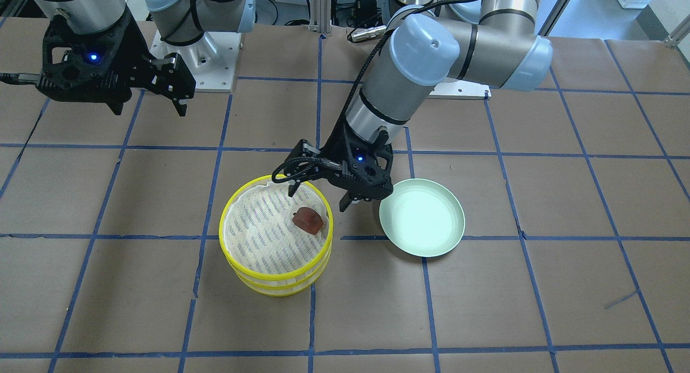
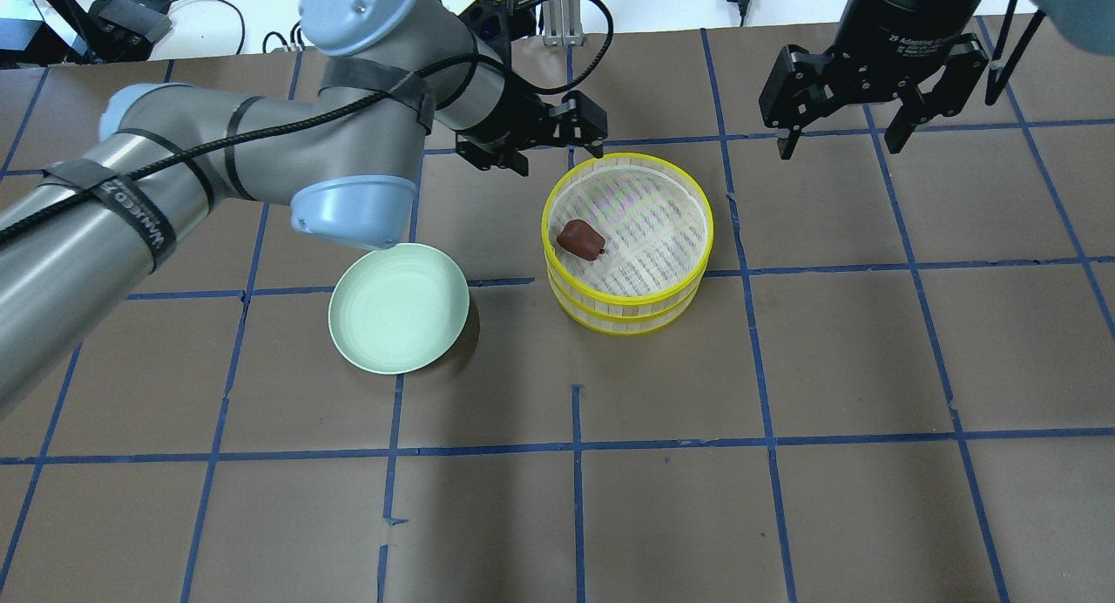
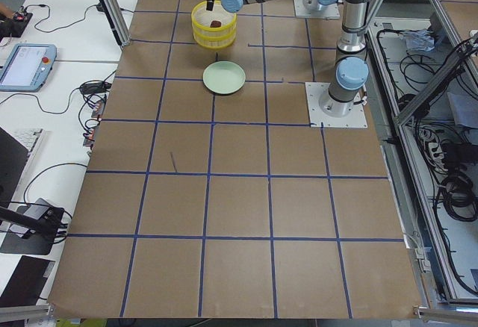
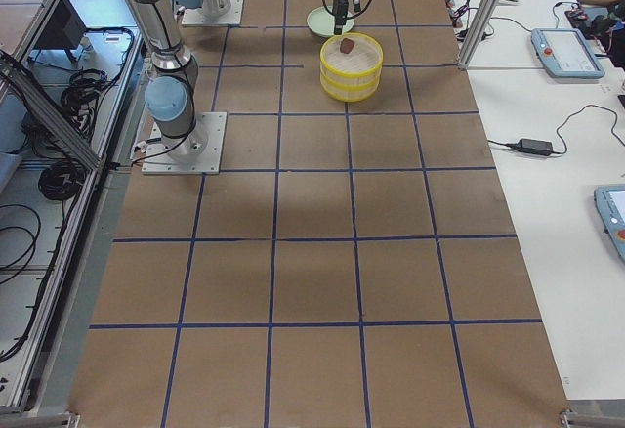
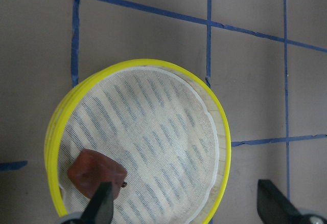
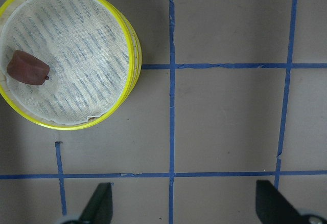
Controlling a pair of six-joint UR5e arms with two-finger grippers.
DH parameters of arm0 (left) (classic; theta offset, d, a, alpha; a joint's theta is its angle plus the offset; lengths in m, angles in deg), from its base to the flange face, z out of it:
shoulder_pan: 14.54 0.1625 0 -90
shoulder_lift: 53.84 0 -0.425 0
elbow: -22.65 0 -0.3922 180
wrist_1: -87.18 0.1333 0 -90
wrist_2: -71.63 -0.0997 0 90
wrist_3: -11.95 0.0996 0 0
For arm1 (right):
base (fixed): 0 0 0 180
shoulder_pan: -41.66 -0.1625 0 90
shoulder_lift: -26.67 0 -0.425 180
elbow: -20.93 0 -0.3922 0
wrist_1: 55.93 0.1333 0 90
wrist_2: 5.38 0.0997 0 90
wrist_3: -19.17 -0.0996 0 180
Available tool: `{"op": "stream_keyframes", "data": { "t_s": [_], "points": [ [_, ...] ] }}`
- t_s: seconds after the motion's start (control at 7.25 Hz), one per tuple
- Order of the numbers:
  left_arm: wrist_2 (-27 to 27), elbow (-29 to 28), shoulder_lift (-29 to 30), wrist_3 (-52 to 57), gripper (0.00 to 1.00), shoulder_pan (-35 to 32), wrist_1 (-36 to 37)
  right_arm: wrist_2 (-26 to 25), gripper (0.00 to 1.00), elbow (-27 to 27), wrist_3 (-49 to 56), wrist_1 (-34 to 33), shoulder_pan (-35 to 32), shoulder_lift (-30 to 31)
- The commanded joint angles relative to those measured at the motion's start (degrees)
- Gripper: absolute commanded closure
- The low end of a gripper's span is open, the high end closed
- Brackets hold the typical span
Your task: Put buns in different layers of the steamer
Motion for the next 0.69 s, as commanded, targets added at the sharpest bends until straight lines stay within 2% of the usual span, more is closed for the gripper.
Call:
{"op": "stream_keyframes", "data": {
  "t_s": [0.0, 0.14, 0.41, 0.55],
  "points": [
    [-6.1, -1.1, -6.4, 12.2, 0.0, 8.1, -17.3, 0.1, 0.01, 1.9, -0.5, -4.5, 0.0, -0.1],
    [-9.4, -1.3, -8.0, 12.2, 0.0, 9.6, -23.6, 0.0, 0.01, 2.5, -0.9, -4.8, -0.8, 0.0],
    [-19.8, -3.5, -11.6, 12.2, 0.0, 9.8, -33.5, -0.1, 0.0, 2.7, 0.0, -4.1, -1.2, -0.1],
    [-21.2, -3.8, -13.7, 12.2, 0.0, 9.9, -37.1, -0.2, 0.0, 2.4, 0.2, -3.7, -1.1, -0.4]
  ]
}}
